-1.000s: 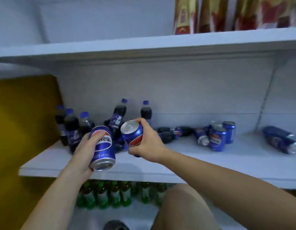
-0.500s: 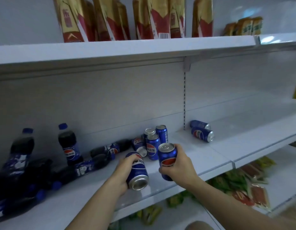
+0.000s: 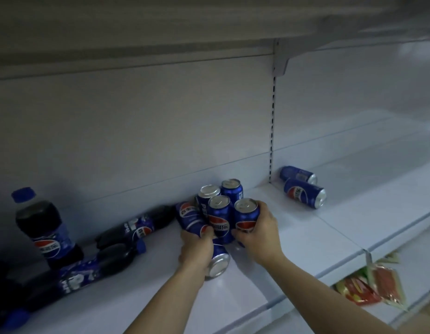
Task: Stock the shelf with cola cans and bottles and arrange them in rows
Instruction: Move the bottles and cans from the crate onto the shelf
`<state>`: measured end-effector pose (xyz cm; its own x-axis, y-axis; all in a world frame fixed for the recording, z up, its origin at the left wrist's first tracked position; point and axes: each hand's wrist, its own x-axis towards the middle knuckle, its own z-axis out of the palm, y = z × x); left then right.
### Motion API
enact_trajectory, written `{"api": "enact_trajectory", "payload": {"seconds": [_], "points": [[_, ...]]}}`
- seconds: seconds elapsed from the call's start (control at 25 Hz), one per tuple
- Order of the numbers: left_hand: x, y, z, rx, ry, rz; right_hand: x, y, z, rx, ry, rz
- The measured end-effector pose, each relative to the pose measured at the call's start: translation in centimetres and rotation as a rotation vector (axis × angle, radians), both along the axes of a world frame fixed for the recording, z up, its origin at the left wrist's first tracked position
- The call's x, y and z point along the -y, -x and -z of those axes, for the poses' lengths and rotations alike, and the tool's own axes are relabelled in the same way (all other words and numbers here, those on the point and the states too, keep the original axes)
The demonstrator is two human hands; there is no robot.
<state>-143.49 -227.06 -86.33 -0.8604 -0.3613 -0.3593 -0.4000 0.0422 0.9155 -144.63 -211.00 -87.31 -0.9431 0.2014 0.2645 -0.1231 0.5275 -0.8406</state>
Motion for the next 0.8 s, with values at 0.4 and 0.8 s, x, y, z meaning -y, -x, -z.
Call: {"api": "enact_trajectory", "payload": {"seconds": [0.4,0.8], "points": [[0.0,1.2,0.1,0.049,-0.018,0.035,-2.8,-1.6,0.0,0.086,0.033,-0.026],[9.0,-10.7,-8.2,-0.317,0.165,0.046,4.6,-11.1,-5.3,-0.335,-0.182,-0.255]]}}
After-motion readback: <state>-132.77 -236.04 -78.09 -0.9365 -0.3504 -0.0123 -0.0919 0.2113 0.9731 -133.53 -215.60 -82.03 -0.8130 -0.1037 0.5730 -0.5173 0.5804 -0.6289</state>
